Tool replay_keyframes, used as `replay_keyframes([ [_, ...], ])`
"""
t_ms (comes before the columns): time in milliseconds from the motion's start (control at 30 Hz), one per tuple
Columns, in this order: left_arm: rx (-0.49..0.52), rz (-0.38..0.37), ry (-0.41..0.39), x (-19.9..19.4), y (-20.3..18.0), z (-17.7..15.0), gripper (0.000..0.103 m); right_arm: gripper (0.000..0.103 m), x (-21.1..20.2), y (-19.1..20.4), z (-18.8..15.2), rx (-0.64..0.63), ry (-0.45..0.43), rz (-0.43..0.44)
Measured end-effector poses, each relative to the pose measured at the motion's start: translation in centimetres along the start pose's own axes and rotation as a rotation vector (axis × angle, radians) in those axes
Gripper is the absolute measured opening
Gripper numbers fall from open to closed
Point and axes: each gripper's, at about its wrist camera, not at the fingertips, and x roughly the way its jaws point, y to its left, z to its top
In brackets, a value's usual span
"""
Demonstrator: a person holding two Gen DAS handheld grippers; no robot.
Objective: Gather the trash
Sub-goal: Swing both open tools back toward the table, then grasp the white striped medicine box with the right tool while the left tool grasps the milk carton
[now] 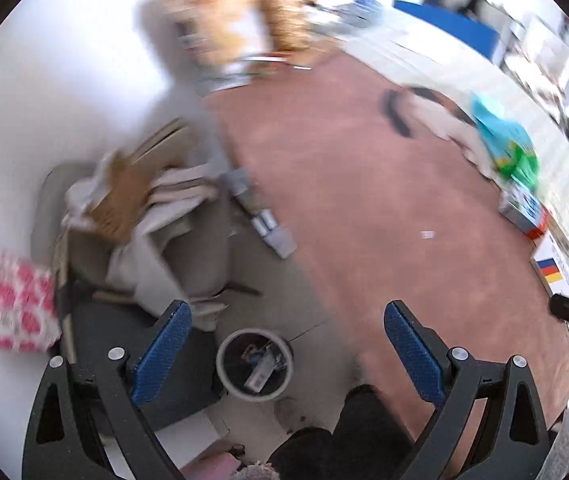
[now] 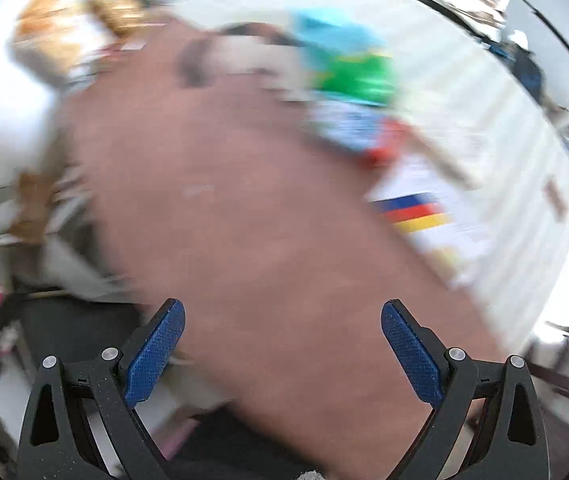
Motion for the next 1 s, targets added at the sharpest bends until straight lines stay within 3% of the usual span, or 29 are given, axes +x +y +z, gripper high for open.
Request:
replay_keyframes([
  [133, 0.123, -0.011, 0.083, 4.2, -9.2, 1.9, 0.099, 0.1, 5.2, -8.2, 4.0, -0.032, 0.109, -0.123],
  [267, 0.201, -0.016, 0.177, 7.5, -15.4, 2.4, 0.099, 0.1, 10.3, -11.7, 6.0, -0.142, 0.222, -0.126],
  [433, 0.233, -0.005, 0.223, 8.7, -18.0, 2.8, 0.099, 0.101, 13.3, -11.3, 6.7, -0.293, 0.263, -0.132],
  [533, 0.24, 0.002, 0.236, 8.8, -19.1, 3.1, 0.099, 0.1, 13.6, -11.7, 7.0, -0.282, 0.26, -0.103],
  [600, 0.241, 0.003, 0.232, 8.5, -19.6, 3.5, 0.099, 0.09, 13.3, -12.3, 6.9, -0.274, 0.241, -0.08],
  [800, 0.27, -0.044, 0.205, 7.2, -22.2, 5.7, 0.099, 0.086, 11.2, -16.6, 4.8, -0.084, 0.225, -0.031],
  [933, 0.358, -0.115, 0.193, 6.9, -25.6, 7.2, 0.099, 0.085, 9.1, -21.0, 3.1, 0.13, 0.19, 0.012],
  [1000, 0.42, -0.137, 0.198, 7.3, -27.3, 7.9, 0.099, 0.085, 8.4, -23.9, 2.5, 0.258, 0.157, -0.01],
])
